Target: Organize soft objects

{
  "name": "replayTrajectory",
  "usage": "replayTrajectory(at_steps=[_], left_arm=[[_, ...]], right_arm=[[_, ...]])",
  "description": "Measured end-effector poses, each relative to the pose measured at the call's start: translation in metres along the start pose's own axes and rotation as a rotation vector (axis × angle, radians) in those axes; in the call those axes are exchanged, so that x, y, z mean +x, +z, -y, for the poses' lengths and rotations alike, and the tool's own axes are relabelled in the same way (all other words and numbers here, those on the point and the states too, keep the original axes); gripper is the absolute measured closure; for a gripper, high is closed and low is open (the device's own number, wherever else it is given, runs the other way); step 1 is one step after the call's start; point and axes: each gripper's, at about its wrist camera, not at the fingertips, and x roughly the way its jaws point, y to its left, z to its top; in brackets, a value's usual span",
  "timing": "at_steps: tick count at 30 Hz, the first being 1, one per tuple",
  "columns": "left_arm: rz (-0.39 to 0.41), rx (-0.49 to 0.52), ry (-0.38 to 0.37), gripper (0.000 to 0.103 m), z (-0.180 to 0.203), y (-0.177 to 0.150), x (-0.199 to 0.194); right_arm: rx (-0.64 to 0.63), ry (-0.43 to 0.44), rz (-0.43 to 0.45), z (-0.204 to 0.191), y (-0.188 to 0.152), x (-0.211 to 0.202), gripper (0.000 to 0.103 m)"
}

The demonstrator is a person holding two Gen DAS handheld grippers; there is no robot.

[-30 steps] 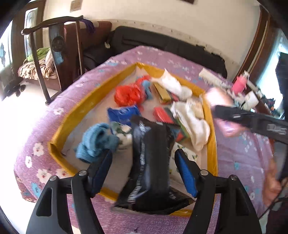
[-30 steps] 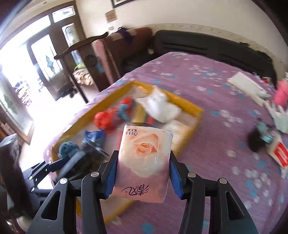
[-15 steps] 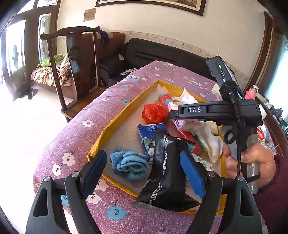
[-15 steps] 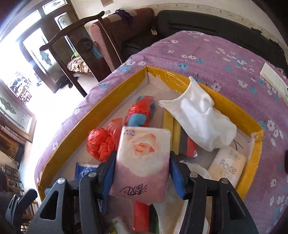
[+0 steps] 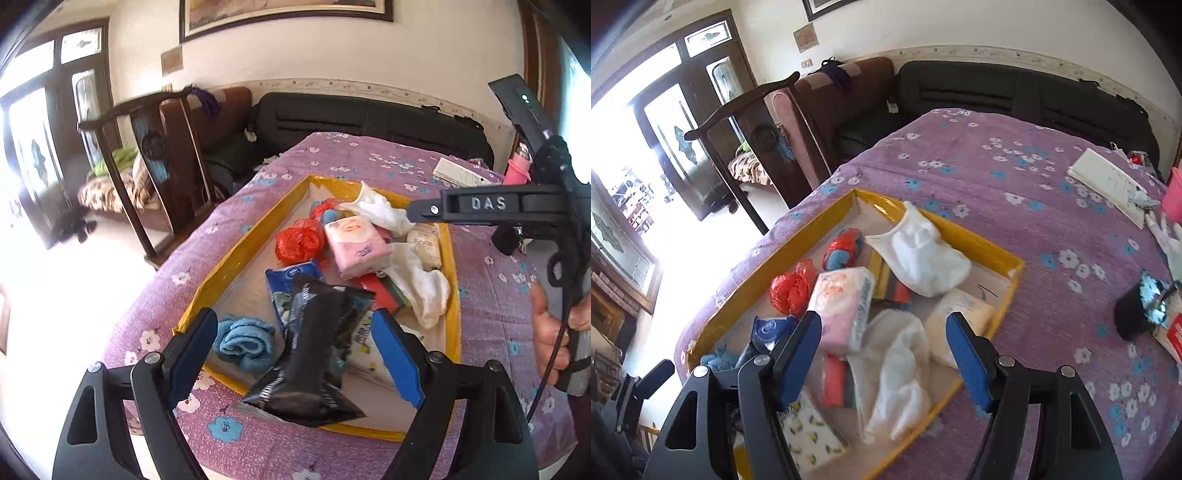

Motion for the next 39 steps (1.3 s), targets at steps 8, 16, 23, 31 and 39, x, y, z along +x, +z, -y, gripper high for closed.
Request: replayTrajectory(at_steps=[8, 16, 23, 31, 39], left_arm=[[0.031, 0.1, 0.015, 0.013, 0.042, 0.002, -0.022], [0.035, 0.193, -0.01, 0.013, 0.085, 0.0, -0.034], [0.016, 0.266, -0.037, 0.013, 0.119, -0.007, -0.031], [-0.016, 0.353, -0.066, 0.013, 0.153, -0.011, -0.021], [-0.12, 0.366, -0.315, 0.013, 0.206, -0.009, 0.004]], right_arm=[[0.064, -0.029, 0.042, 0.051, -0.029, -0.042, 0.027], [0.179, -0.073, 0.071, 0.121, -0.063, -0.078, 0.025], [0.303, -0.123, 0.079, 0.186, -0.095, -0.098, 0.025], [0.432, -0.185, 0.096, 0.253, -0.126, -0.121, 0.025], [0.569, -0.299, 0.17, 0.319, -0.14, -0.156, 0.025]])
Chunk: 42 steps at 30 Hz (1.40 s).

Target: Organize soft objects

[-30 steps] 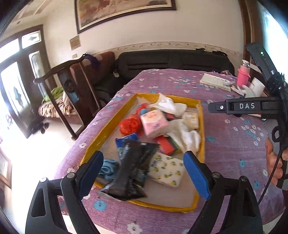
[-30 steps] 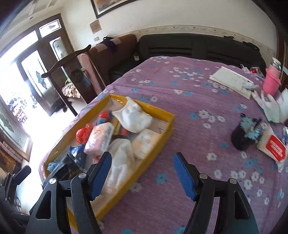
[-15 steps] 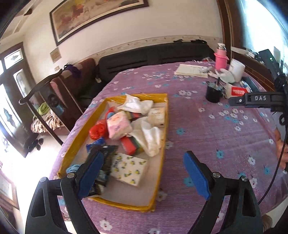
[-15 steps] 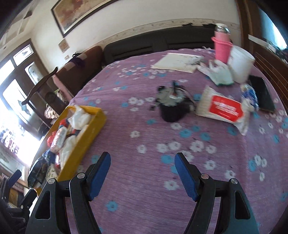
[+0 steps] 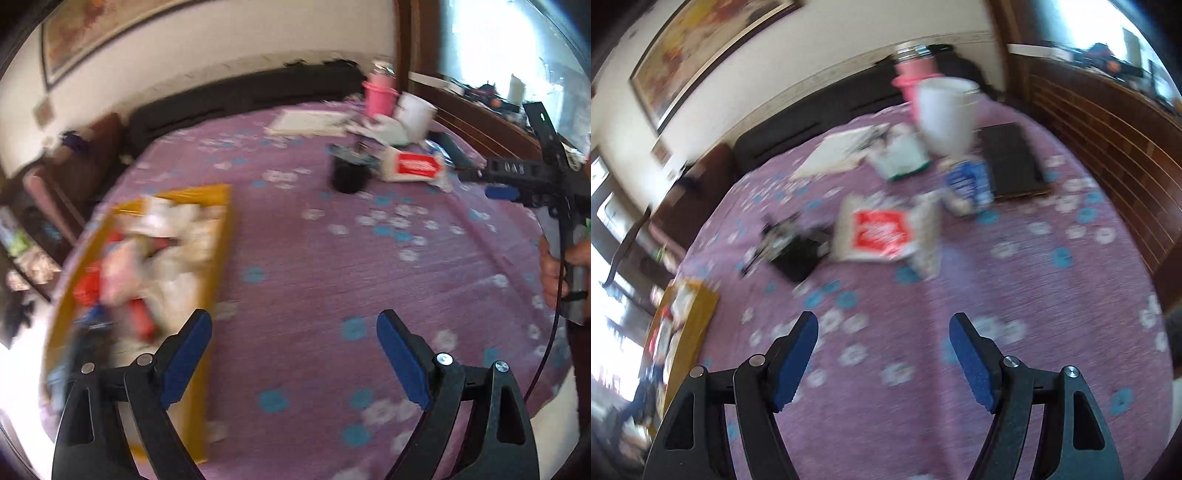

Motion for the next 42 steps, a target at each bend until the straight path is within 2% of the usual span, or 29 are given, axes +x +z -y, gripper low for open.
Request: replayTrajectory(at_steps=[5, 7, 9, 12, 16, 19, 21, 23, 25, 26, 27, 28, 30, 32, 35, 36, 39, 42], left_arm=[[-0.066, -0.018, -0.123, 0.013, 0.023, 0.008, 0.061], [-0.08, -0.052, -0.147, 0.013, 0.022, 0.01, 0.077], [-0.104, -0.088, -0.139, 0.013, 0.017, 0.008, 0.092], [-0.09, -0.103, -0.167, 0.01, 0.014, 0.008, 0.091], [-0.111, -0.084, -0.166, 0.001, 0.018, 0.008, 0.095], [-0.123, -0.06, -0.154, 0.0, 0.022, 0.01, 0.095], [-0.123, -0.057, -0.153, 0.0, 0.022, 0.01, 0.094], [-0.118, -0.068, -0.166, 0.0, 0.019, 0.009, 0.093], [-0.114, -0.077, -0.176, 0.0, 0.017, 0.009, 0.092], [-0.113, -0.079, -0.177, 0.0, 0.018, 0.009, 0.092], [-0.113, -0.078, -0.177, 0.0, 0.018, 0.009, 0.092], [-0.113, -0.078, -0.177, 0.0, 0.018, 0.008, 0.092], [-0.113, -0.078, -0.176, 0.0, 0.018, 0.008, 0.092], [-0.115, -0.073, -0.171, 0.0, 0.019, 0.008, 0.092], [-0.121, -0.06, -0.155, 0.0, 0.021, 0.009, 0.093], [-0.124, -0.055, -0.15, 0.0, 0.022, 0.009, 0.093], [-0.127, -0.048, -0.142, 0.0, 0.023, 0.009, 0.094], [-0.133, -0.035, -0.127, 0.0, 0.026, 0.009, 0.095]], right_arm=[[0.053, -0.029, 0.003, 0.022, 0.019, 0.009, 0.025], [0.047, -0.025, 0.001, 0.018, 0.031, 0.019, 0.025], [0.026, -0.025, 0.008, 0.011, 0.044, 0.028, 0.025], [-0.031, -0.055, 0.011, -0.009, 0.064, 0.047, 0.026], [-0.078, -0.107, -0.006, -0.028, 0.085, 0.082, 0.026], [-0.106, -0.13, -0.061, -0.034, 0.089, 0.112, 0.026], [-0.124, -0.089, -0.124, -0.038, 0.082, 0.123, 0.033], [-0.178, -0.054, -0.142, -0.045, 0.069, 0.118, 0.034], [-0.236, 0.066, -0.186, -0.049, 0.047, 0.1, 0.034], [-0.247, 0.141, -0.213, -0.048, 0.038, 0.092, 0.039], [-0.252, 0.264, -0.263, -0.045, 0.026, 0.081, 0.041], [-0.252, 0.337, -0.291, -0.04, 0.017, 0.07, 0.041], [-0.258, 0.4, -0.287, -0.025, 0.005, 0.044, 0.04], [-0.225, 0.342, -0.235, -0.003, 0.008, 0.025, 0.035], [-0.128, 0.117, -0.132, 0.035, 0.026, 0.014, 0.026], [-0.098, 0.082, -0.122, 0.043, 0.032, 0.016, 0.026], [0.017, 0.06, -0.113, 0.065, 0.042, 0.03, 0.026], [0.056, 0.096, -0.139, 0.061, 0.039, 0.047, 0.026]])
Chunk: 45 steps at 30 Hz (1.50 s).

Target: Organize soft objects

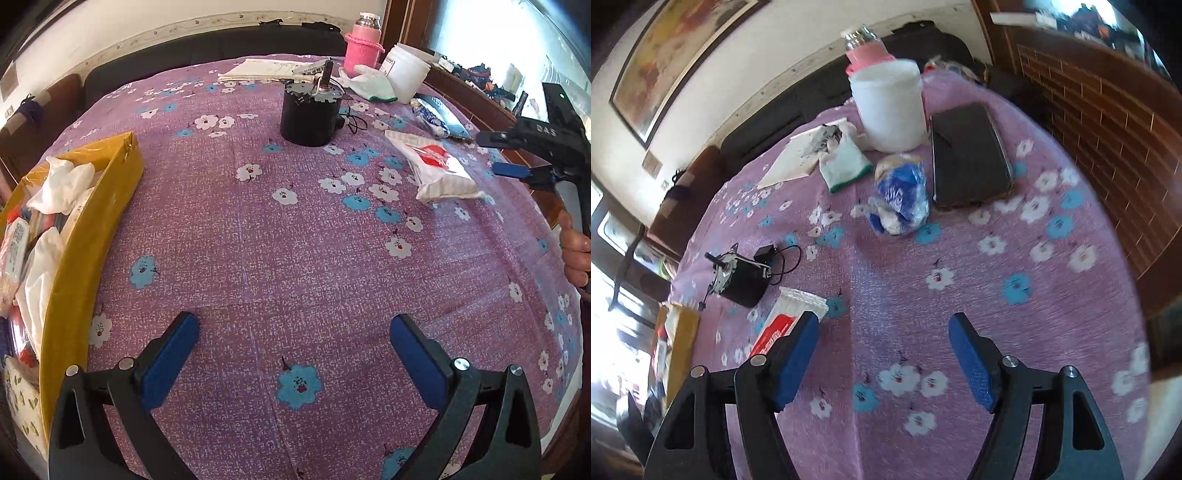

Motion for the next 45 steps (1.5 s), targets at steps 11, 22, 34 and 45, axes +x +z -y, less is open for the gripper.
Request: replayTrajectory(at_steps=[11, 22, 34, 45], left_arm=[[-0.017, 0.026, 0.037, 0.0, 0.005, 0.001, 0.002], [-0.011, 0.019, 0.026, 0.0, 0.004, 0.001, 0.001], [-0.015, 0.025, 0.036, 0.0, 0.005, 0.0, 0.002], [-0.019, 0.033, 0.046, 0.0, 0.005, 0.0, 0.004]], right_arm=[[-0.196, 0.097, -0.133, -0.108, -0.02, 0.066, 0.042], [-0.234, -0.218, 0.134, -0.081, 0.032, 0.011, 0.023], [-0.191, -0.475, 0.072, -0.053, 0.085, 0.096, 0.024], [-0.15, -0.332, 0.03, -0.066, 0.043, 0.062, 0.066]])
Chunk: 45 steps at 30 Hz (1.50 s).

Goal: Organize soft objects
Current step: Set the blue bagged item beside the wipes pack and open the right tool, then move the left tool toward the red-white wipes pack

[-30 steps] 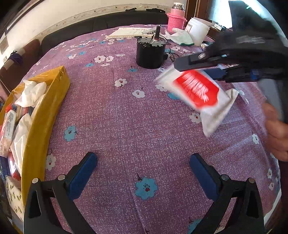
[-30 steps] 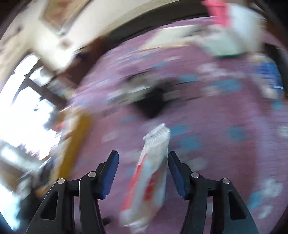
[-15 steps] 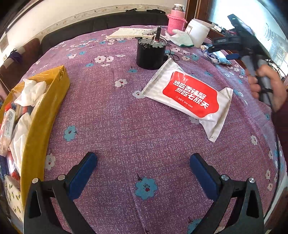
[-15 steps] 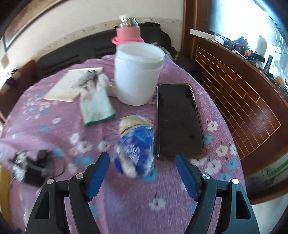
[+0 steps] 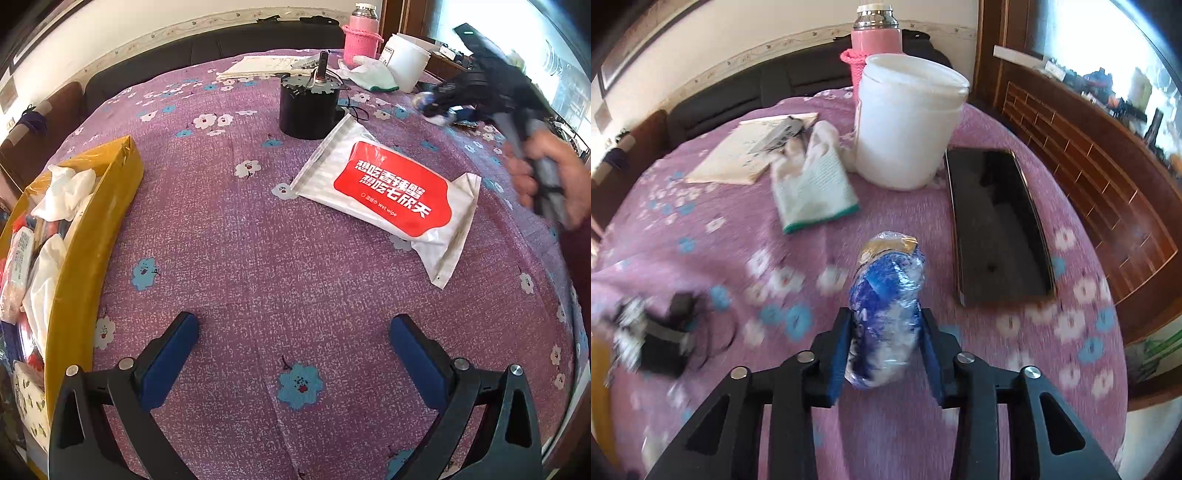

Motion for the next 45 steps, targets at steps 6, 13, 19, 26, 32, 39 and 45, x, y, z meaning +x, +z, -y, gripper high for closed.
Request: replayTrajectory(at_steps=[6, 13, 19, 26, 32, 39, 45], left_arm=[[-0.004, 0.006, 0.007, 0.0, 0.001, 0.0, 0.001], [-0.003, 0.01, 0.011, 0.0, 0.002, -0.001, 0.001], [-0.002, 0.01, 0.012, 0.0, 0.001, -0.001, 0.001], [-0.002, 0.01, 0.012, 0.0, 0.001, -0.001, 0.001], [-0.002, 0.01, 0.014, 0.0, 0.001, -0.001, 0.002], [-0.002, 0.009, 0.014, 0.0, 0.001, -0.001, 0.001], [-0.003, 0.011, 0.013, 0.0, 0.001, -0.001, 0.002]], right_arm=[[-0.001, 0.175, -0.027, 0.01, -0.063, -0.051, 0.066], [-0.124, 0.342, -0.087, -0.019, -0.127, -0.061, 0.06], [0.025, 0.469, 0.024, 0.033, -0.124, -0.092, 0.031], [-0.16, -1.001, 0.407, 0.092, -0.101, -0.099, 0.016], [-0.347, -1.076, 0.17, 0.127, -0.09, -0.023, 0.034], [-0.451, -1.135, 0.22, 0.128, -0.098, -0.014, 0.035], [-0.379, -1.15, 0.188, 0.165, -0.098, -0.014, 0.021]])
